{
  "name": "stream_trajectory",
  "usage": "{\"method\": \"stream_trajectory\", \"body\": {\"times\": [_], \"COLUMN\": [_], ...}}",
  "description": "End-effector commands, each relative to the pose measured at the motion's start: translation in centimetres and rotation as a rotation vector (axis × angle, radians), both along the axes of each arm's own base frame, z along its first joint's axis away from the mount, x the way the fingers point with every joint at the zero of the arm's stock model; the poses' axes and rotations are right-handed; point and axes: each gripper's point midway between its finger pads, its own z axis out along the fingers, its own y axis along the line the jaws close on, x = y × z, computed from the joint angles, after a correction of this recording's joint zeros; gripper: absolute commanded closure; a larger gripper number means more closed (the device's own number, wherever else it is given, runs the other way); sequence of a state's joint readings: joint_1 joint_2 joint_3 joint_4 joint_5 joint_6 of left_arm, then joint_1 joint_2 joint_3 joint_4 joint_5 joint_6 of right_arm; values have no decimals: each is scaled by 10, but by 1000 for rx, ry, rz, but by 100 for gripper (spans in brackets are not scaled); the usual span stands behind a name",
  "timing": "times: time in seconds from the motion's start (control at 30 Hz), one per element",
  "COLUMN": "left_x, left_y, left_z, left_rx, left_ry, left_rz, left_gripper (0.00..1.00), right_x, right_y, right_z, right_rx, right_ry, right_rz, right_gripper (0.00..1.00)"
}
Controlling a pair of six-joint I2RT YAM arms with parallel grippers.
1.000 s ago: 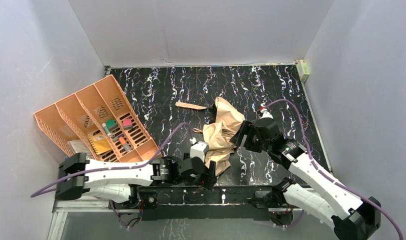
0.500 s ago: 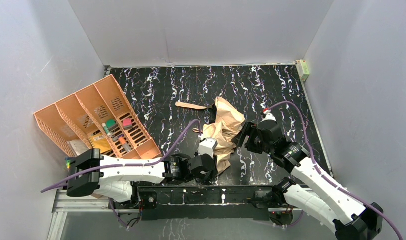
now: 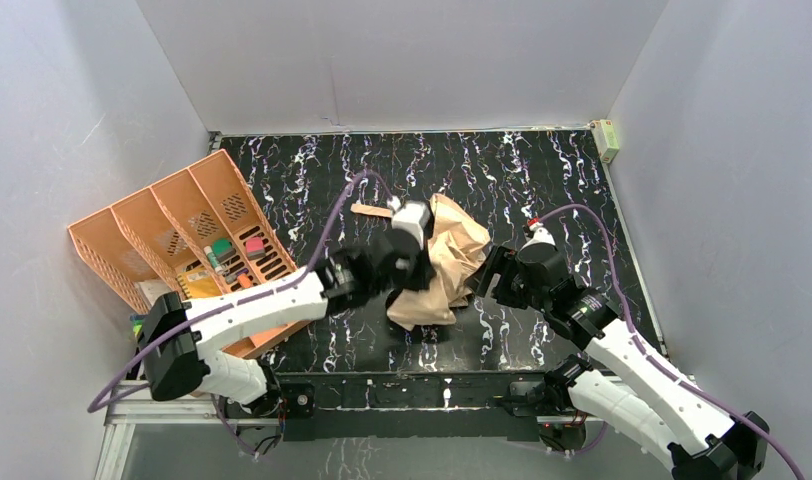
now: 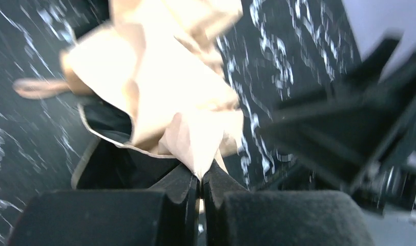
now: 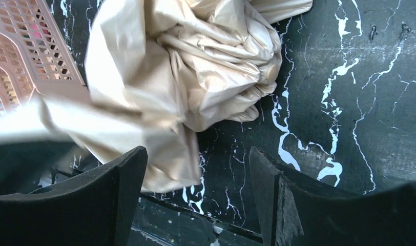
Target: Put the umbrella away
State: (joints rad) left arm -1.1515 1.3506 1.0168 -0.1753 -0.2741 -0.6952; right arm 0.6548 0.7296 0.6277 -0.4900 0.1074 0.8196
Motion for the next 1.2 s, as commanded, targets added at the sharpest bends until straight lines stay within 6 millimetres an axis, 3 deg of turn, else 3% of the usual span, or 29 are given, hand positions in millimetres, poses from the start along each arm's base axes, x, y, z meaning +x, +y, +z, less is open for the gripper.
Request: {"method": "stream_trajectory", "body": {"times": [0.0, 0.1, 0.33, 0.5, 0.63, 0.93, 1.17], "left_x": [64, 102, 176, 208, 221, 228, 227], "left_y": [-2, -18, -44, -57, -61, -52, -50], "left_z": [38, 43, 8, -9, -25, -53, -60], "left_rx": [-18, -7, 32, 38, 50, 51, 42], "left_ry": [-72, -77, -15, 9, 33, 89, 114], "left_rz": [-33, -81, -155, -172, -173, -160, -169], "left_gripper": [100, 100, 100, 100, 100, 100, 100], "right_x": [5, 5, 5, 12, 22, 68, 106], "right_y": [-3, -2, 2, 6, 14, 49, 50], "right_z": [7, 7, 24, 44, 47, 71, 62], "right_rx": [-5, -1, 5, 31, 33, 70, 133], "right_ry": [-67, -89, -175, -253, -242, -277, -204], "right_rz": [-1, 18, 82, 91, 90, 124, 105], "right_gripper": [18, 18, 17, 23, 28, 20, 20]}}
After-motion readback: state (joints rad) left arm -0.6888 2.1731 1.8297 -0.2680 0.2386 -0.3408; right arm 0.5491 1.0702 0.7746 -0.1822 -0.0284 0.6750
